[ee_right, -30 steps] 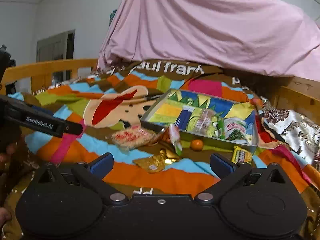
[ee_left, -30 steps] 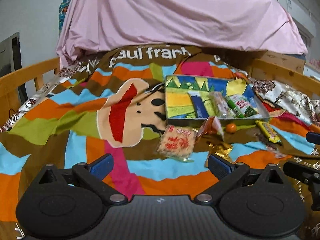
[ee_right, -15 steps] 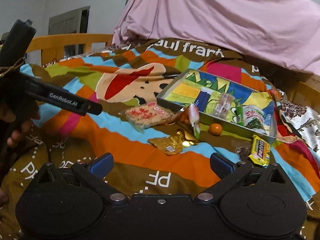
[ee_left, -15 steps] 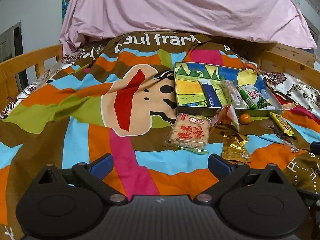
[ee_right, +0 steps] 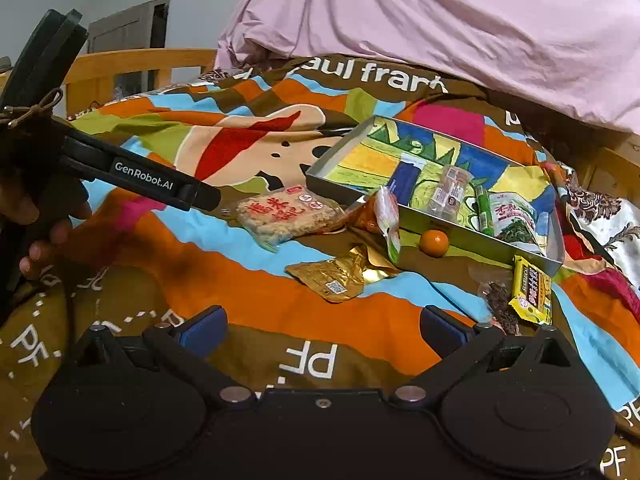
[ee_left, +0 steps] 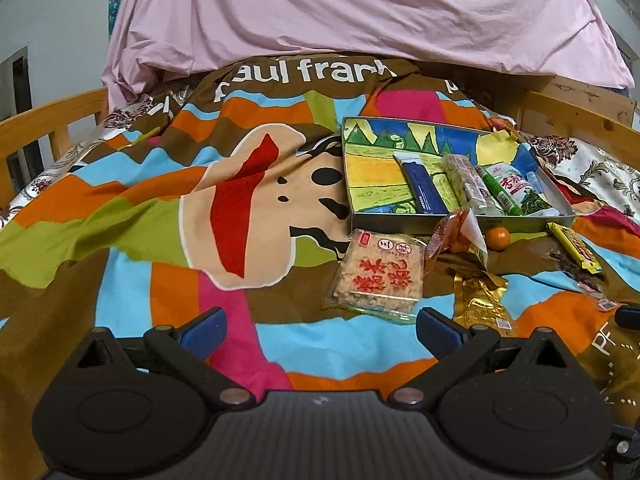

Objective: Organize snacks
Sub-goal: 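Withdraw both tools from the tray back over the remaining snacks, then grasp the rice cracker bag with the left tool while the right tool grasps the gold pouch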

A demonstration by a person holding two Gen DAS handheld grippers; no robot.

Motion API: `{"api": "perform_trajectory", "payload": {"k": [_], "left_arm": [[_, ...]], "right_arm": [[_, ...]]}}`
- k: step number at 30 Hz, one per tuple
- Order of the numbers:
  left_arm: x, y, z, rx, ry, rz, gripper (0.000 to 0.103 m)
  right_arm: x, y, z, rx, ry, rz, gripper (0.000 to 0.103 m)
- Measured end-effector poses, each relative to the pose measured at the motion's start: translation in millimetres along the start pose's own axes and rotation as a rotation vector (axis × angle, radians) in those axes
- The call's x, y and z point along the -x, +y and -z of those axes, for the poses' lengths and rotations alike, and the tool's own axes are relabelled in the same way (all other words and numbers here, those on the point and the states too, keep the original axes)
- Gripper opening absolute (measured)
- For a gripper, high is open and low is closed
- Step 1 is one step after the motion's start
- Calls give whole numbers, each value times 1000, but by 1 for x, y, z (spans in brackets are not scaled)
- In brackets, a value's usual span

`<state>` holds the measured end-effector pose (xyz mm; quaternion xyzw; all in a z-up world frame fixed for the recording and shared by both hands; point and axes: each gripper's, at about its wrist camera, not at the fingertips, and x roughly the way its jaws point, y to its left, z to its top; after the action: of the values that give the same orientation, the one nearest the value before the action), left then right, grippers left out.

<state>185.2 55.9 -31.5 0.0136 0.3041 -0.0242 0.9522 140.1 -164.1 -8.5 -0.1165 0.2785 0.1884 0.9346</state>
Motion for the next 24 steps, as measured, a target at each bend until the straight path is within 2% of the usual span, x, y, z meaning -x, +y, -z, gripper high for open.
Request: {"api": "perform_trajectory", "payload": {"k": [14,24], "left_arm": [[-28,0,-10,-26,20,10,103],[-57,-10,-28,-52,2,-12,103]], "right_arm": [[-35,-15,-8,-70,10,67,102],[-77,-42,-20,-222,47,111,102]]}}
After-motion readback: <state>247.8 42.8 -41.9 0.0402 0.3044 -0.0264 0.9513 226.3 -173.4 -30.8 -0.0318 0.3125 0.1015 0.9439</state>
